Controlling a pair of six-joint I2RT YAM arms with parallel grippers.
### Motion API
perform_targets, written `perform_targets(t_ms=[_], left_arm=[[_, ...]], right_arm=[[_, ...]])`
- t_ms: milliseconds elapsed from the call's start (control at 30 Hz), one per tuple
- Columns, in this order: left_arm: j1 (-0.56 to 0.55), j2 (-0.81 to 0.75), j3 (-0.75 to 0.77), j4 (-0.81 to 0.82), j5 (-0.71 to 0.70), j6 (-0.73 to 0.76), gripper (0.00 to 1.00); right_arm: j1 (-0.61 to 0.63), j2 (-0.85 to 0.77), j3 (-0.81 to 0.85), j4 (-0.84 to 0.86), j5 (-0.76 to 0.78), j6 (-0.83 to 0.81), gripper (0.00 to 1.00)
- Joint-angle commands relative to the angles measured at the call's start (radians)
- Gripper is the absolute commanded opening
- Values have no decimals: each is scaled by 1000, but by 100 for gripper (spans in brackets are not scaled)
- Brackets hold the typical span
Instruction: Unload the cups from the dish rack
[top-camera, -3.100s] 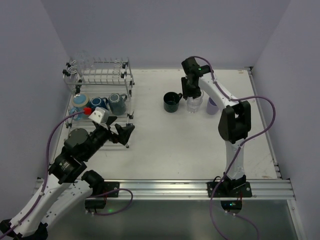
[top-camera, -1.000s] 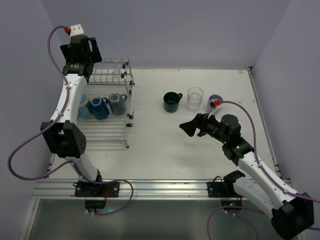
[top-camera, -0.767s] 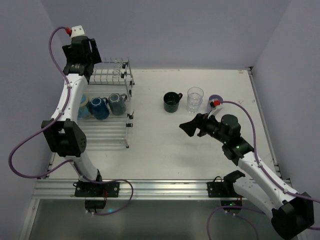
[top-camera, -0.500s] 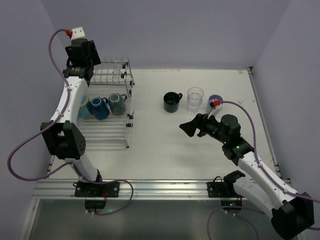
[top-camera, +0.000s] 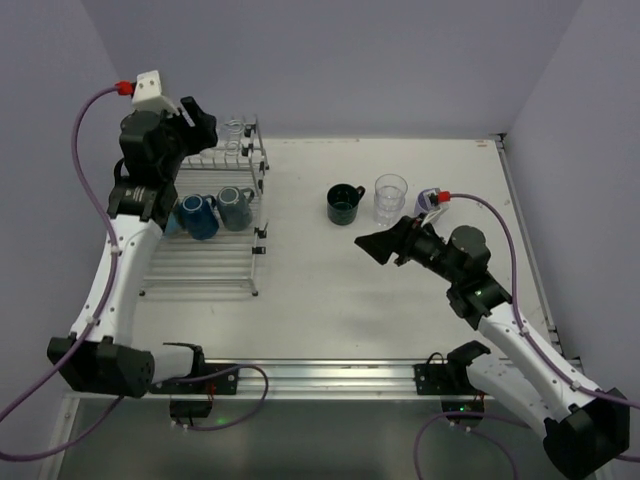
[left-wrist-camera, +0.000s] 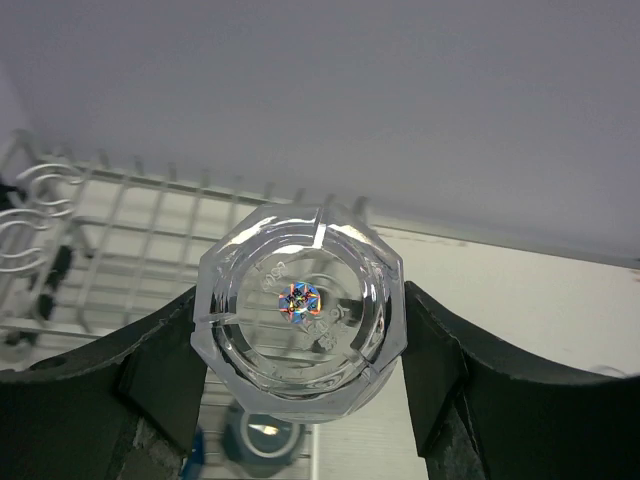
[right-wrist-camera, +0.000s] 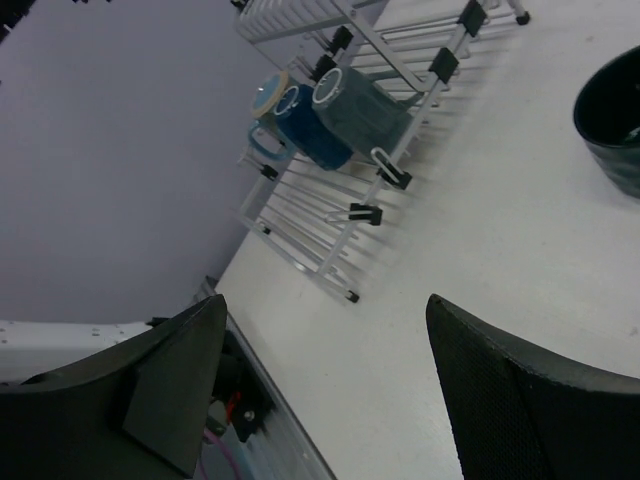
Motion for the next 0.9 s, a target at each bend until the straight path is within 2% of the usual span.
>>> perform_targets(t_ms=[0, 33, 100, 133, 233, 333, 467, 667, 800, 867], left_arm=[[-40, -162, -114, 148, 193, -135, 21], [-59, -190, -152, 211, 278, -163, 21], [-110, -265, -264, 272, 361, -252, 21], [-132, -290, -354, 376, 378, -313, 21], [-195, -368, -508, 554, 434, -446, 21], [-236, -407, -615, 700, 466, -551, 21], [-309, -411, -682, 822, 486, -619, 20], [-394, -399, -731, 908, 466, -640, 20], [-402, -385, -769, 969, 467, -651, 20], [-408, -376, -781, 984, 466, -653, 20]], right_arm=[[19, 31, 51, 208, -67, 153, 82], [25, 43, 60, 234, -69, 173, 82], [52, 79, 74, 301, -61, 232, 82], [62, 93, 86, 331, -58, 245, 82], [100, 142, 112, 430, -44, 284, 81], [121, 186, 140, 484, -32, 301, 80], [149, 246, 184, 527, -33, 305, 79], [181, 313, 209, 564, -37, 313, 75], [197, 336, 234, 582, -50, 308, 66], [206, 343, 238, 596, -58, 302, 58]])
